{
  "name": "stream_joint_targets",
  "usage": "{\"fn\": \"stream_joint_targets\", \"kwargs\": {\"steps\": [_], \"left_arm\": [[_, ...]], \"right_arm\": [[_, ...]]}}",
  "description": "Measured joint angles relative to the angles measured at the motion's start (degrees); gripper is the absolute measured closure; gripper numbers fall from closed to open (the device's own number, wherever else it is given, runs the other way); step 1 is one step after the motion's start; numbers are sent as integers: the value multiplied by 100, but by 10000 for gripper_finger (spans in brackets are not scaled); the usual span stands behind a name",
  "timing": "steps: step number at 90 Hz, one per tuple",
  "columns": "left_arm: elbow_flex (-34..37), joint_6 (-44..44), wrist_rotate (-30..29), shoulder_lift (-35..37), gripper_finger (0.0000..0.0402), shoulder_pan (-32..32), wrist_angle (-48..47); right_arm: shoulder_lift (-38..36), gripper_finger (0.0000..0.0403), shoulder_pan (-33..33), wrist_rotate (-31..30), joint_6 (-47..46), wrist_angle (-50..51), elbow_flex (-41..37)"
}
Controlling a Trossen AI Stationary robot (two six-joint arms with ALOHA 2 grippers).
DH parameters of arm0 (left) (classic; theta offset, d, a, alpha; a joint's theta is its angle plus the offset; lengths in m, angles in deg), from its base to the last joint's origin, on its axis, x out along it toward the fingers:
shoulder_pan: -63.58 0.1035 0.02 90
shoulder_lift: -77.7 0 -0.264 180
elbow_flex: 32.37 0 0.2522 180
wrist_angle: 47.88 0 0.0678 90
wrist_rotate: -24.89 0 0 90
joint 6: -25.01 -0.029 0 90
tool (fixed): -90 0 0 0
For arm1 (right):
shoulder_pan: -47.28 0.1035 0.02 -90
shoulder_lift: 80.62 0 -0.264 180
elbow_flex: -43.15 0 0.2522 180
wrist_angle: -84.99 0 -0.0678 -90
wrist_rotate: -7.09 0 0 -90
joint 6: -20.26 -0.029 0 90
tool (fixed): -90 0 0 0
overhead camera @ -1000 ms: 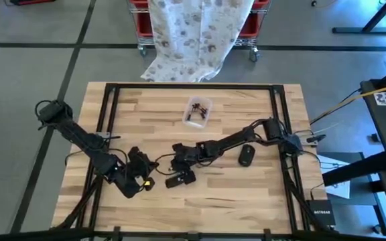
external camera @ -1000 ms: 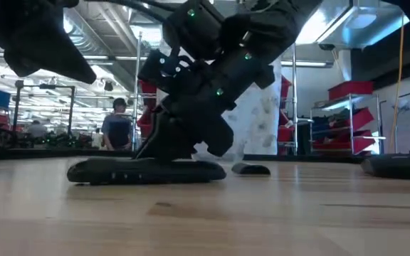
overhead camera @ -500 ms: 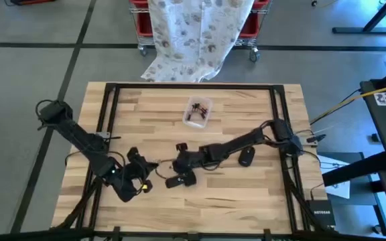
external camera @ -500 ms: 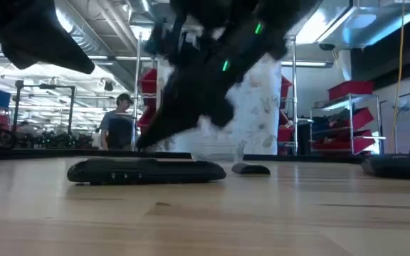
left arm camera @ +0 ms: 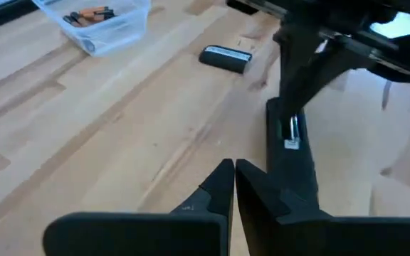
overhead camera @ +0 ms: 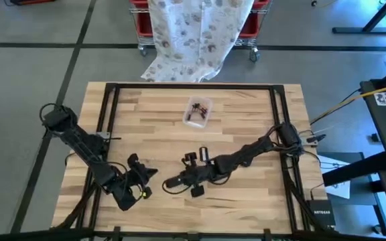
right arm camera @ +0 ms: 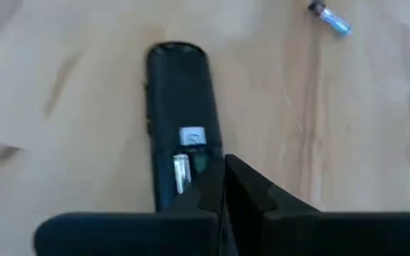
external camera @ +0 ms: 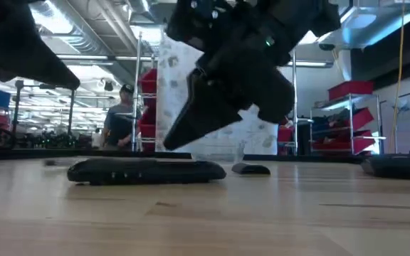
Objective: Insert battery
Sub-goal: Insert the white battery into the remote control
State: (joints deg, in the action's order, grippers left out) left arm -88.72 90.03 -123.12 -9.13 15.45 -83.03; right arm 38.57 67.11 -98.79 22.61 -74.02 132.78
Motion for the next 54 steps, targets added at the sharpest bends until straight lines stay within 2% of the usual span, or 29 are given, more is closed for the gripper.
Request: {"fn": "stream_joint_targets", "kwargs": {"steps": [7, 13, 23, 29, 34, 42, 54], "left_arm": [[0, 272, 39, -7, 401, 19, -299], [-9, 943, 11, 86, 401, 52, -881], [-9, 2942, 328, 283, 401, 286, -2872], [-4, 4018, 900, 312, 401, 602, -4283], [-2, 4436, 1412, 313, 398, 977, -5083], [20, 4220, 1944, 313, 387, 1740, -5500], [305, 2395, 2324, 313, 366, 3171, -4754]], "right_arm": [[0, 401, 19, -151, -27, -68, -1], [-2, 401, 51, -169, -76, -136, 5], [-2, 402, 84, -168, -188, -141, 5], [-2, 402, 110, -153, -204, -158, 5], [-2, 402, 116, -163, -209, -169, 5], [-2, 402, 119, -159, -195, -349, 5], [-11, 403, 116, -55, -168, -584, 10]]}}
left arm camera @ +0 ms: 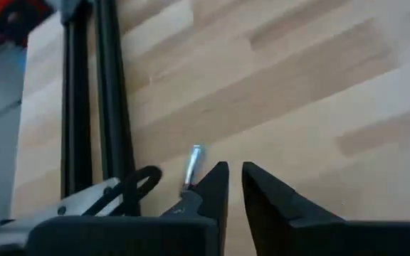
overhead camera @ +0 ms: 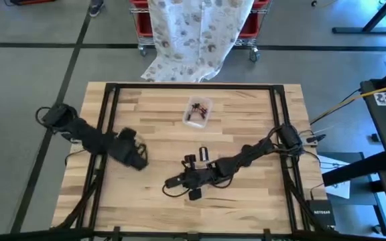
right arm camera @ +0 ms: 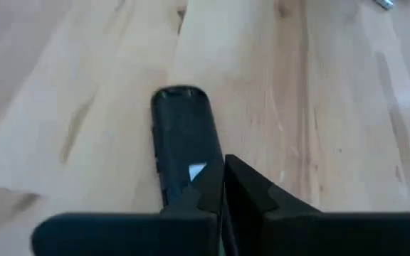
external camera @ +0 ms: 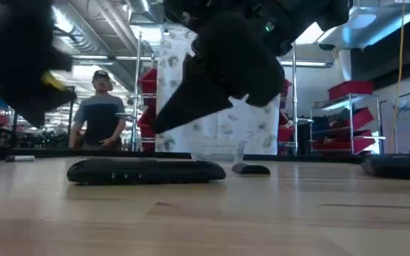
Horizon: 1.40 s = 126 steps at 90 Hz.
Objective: Insert battery
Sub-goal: Insert the white battery into the remote control
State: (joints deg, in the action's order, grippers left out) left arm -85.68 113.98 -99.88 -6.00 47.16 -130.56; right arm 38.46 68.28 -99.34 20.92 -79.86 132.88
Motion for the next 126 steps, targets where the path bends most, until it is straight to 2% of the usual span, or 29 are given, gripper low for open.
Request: {"fn": "stream_joint_targets", "kwargs": {"steps": [8, 25, 39, 48, 64, 86, 96, 111, 126], "left_arm": [[225, -1208, 257, 0, 356, 1013, 425], [297, -2812, 1, -15, 361, 2856, 407], [340, -3897, -146, -58, 388, 3855, 806], [418, -4157, -201, -167, 399, 4253, 864], [535, -4184, -295, -642, 401, 4462, 858], [439, -3984, -61, -1701, 402, 4406, 834], [348, -3861, 8, -1684, 402, 4116, 698], [30, -3891, 620, -1296, 401, 3556, 826], [-83, -3718, 563, -1250, 401, 3343, 416]], "right_arm": [[0, 403, 2, 46, -2, -65, 0], [0, 403, 15, 143, -20, -95, 0], [0, 403, 15, 145, -20, -103, 0], [0, 403, 39, 145, -29, -127, 0], [0, 403, 42, 160, -33, -127, 0], [0, 403, 56, 181, -40, -131, 2], [0, 403, 81, 205, -37, -122, 4], [0, 403, 81, 212, -24, -107, 4], [0, 403, 81, 211, -24, -99, 4]]}}
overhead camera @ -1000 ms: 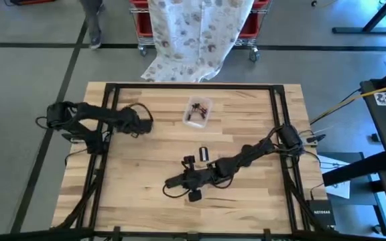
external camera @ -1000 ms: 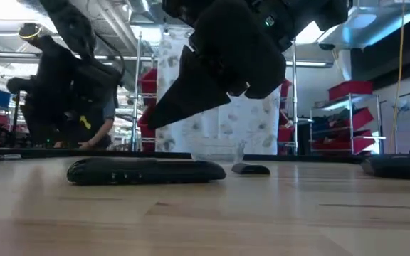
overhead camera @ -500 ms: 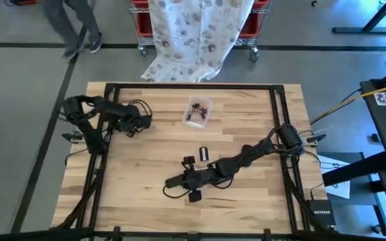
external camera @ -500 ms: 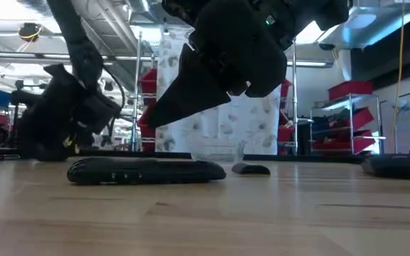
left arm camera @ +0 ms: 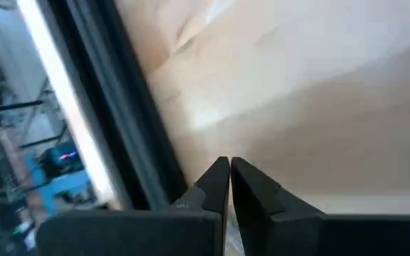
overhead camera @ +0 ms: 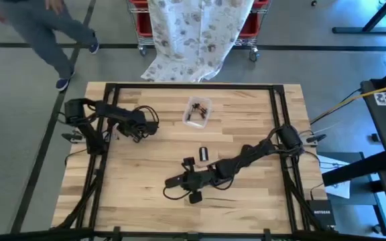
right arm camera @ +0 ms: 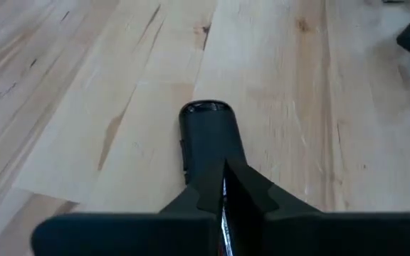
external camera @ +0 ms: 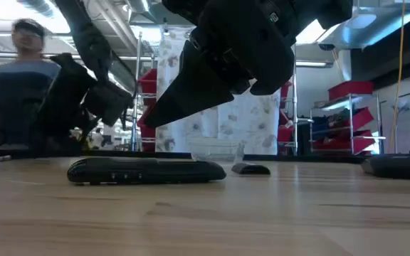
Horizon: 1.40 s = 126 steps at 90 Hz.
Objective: Insert battery
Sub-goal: Insert the white battery into the remote control
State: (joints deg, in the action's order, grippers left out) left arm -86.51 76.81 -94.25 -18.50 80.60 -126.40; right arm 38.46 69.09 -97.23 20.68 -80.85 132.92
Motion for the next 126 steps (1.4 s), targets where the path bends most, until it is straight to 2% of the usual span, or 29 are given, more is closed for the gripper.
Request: {"fn": "stream_joint_targets", "kwargs": {"steps": [18, 29, 35, 45, 51, 69, 81, 90, 96, 107, 126], "left_arm": [[-9, 207, 96, -2, 401, -272, -557], [-1, 358, -186, 2, 401, -411, -958], [74, -44, -293, 7, 401, -360, -541], [260, -747, -201, 7, 401, -258, 672], [320, -898, -204, 24, 401, -254, 956], [218, -741, -80, 22, 401, -522, 1033], [201, -689, -64, 22, 401, -1050, 1046], [65, -228, 34, 88, 401, -1510, 907], [-42, 99, 135, 298, 401, -1846, 785], [-113, 500, -31, 1019, 401, -2386, 644], [-118, 1547, -41, 2396, 401, -3471, 526]], "right_arm": [[0, 403, -2, 2, 0, -5, 0], [0, 403, -2, 2, 2, -36, 0], [0, 403, -4, 2, 2, -36, 0], [0, 403, -4, 2, -4, -38, 0], [0, 403, 7, 19, -33, -34, 0], [0, 403, 70, 146, -48, -28, 0], [0, 403, 68, 60, -20, -25, 0], [0, 403, 14, 41, 146, -27, 3], [-25, 400, -85, 43, 282, 6, 47], [-89, 383, -389, 301, 410, -4, 223], [-96, 316, -861, 1016, 258, -60, 396]]}}
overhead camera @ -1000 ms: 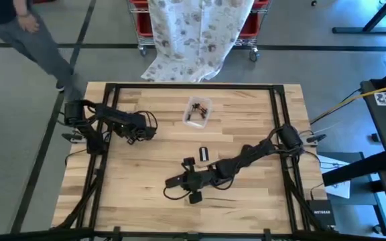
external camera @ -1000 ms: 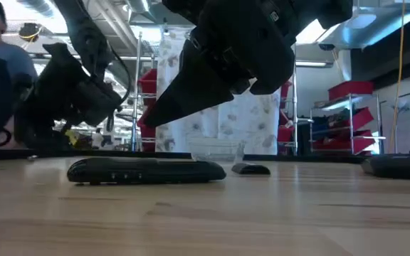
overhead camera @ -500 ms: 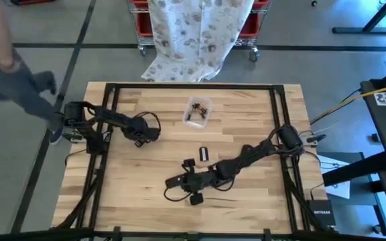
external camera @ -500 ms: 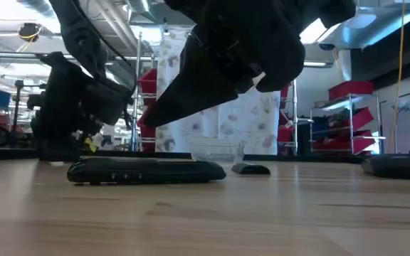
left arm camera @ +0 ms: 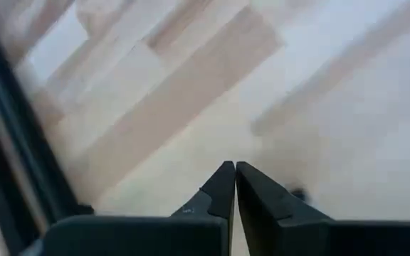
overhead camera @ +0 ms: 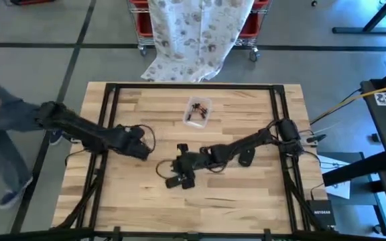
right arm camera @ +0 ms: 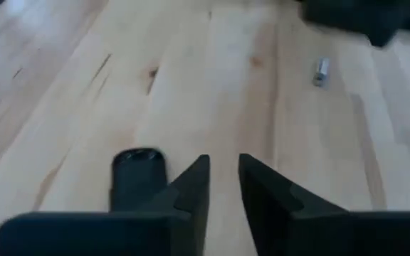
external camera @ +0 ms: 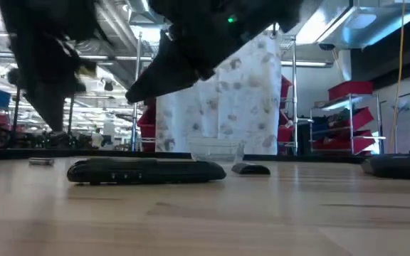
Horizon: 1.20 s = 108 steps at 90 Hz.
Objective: Insert battery
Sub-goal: Insert the white battery into the remote control
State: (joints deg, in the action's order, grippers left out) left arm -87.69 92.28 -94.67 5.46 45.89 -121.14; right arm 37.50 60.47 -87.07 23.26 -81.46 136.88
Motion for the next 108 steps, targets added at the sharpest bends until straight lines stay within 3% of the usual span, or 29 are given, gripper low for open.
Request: {"fn": "stream_joint_targets", "kwargs": {"steps": [22, 34, 47, 62, 89, 98, 108], "left_arm": [[2, 755, 291, 268, 401, -1811, 488], [4, 1304, 875, 169, 401, -2676, 874], [9, 2504, 1660, -80, 401, -3198, 596], [9, 3193, 1770, -620, 401, -3402, 500], [-17, 2870, 1473, -1821, 401, -3347, 1081], [-41, 2832, 1008, -1927, 401, -3236, 1178], [-54, 2760, -183, -1973, 401, -3090, 1459]], "right_arm": [[293, 241, 116, 424, -122, -784, 6], [464, 218, 274, 424, -107, -1152, -2], [476, 210, 318, 410, -110, -1213, 0], [481, 210, 295, 372, -122, -1310, 0], [483, 210, 308, 377, -182, -1287, 2], [483, 210, 307, 376, -188, -1287, 2], [483, 210, 306, 376, -188, -1296, 2]]}}
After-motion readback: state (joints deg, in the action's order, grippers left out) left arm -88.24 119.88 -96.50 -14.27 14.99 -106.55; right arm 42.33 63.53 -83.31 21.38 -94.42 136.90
